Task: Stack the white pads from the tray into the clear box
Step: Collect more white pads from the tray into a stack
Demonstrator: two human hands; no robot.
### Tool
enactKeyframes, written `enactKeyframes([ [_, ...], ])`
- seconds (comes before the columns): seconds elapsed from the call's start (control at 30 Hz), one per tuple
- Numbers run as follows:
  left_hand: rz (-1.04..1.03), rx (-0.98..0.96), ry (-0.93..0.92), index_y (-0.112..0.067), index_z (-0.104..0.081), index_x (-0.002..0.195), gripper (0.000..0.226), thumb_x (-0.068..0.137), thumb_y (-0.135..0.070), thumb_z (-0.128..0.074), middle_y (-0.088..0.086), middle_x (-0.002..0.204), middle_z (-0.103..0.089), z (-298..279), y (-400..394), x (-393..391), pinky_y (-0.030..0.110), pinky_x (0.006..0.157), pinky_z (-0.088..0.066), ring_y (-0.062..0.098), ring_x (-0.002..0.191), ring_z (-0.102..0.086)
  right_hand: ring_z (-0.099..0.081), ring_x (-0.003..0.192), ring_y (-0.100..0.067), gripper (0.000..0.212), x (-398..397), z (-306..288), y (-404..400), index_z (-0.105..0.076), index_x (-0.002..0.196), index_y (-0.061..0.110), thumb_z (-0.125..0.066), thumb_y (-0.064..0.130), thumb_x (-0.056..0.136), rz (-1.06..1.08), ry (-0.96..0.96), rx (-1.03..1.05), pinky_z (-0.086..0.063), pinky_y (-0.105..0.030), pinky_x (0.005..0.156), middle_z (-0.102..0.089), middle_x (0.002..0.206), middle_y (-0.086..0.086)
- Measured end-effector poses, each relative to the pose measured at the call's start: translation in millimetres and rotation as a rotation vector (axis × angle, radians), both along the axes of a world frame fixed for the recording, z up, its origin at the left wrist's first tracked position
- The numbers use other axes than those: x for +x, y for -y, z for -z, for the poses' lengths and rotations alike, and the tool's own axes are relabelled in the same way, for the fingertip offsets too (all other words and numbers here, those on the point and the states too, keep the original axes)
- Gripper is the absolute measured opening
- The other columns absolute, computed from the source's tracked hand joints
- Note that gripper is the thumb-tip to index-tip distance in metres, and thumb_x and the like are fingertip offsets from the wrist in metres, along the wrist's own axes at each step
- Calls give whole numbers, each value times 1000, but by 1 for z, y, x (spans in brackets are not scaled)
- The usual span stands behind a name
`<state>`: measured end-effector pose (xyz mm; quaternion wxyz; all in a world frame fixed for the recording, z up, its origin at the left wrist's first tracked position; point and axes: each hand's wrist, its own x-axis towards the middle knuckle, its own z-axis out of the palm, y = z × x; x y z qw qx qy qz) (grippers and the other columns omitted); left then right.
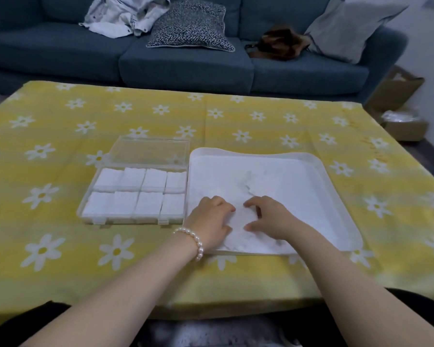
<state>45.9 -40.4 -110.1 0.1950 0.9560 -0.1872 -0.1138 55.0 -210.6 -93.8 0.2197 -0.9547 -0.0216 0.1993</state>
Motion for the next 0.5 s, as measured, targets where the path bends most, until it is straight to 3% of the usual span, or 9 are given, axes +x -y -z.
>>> enactKeyframes([
  [0.1,-44,-35,6,-23,-41,140,56,88,-29,-62,-1,142,-38,1,1,3,25,101,-27,22,128,-33,-46,91,-16,61,5,-3,0,-49,125,21,-79,20,72,20,-17,59,-38,-26,78,-44,102,1],
  [0.2,-106,-93,-28,-21,-41,139,61,85,-28,-67,0,140,-38,2,0,5,25,101,-30,19,127,-36,-46,96,-17,73,7,-2,-5,-43,130,24,-79,9,68,86,-16,231,-40,-26,83,-43,111,0],
  [0.3,-138,-147,-53,-19,-43,136,60,83,-26,-69,1,136,-39,5,0,4,27,98,-37,18,121,-44,-45,97,-14,74,3,2,-12,-43,130,25,-78,5,68,116,17,345,-38,-23,79,-45,101,4],
  [0.4,-148,-171,-21,-18,-42,136,59,83,-25,-69,1,134,-38,5,-1,2,25,95,-37,18,119,-45,-43,94,-13,66,-1,5,-15,-47,126,24,-76,5,69,116,98,341,-37,-22,70,-40,85,19],
  [0.5,-197,-240,38,-17,-44,133,56,82,-20,-68,2,131,-40,1,-3,6,26,98,-37,19,117,-46,-48,80,-13,55,0,0,-12,-55,115,23,-77,5,68,255,208,408,-37,-22,63,-45,77,13],
])
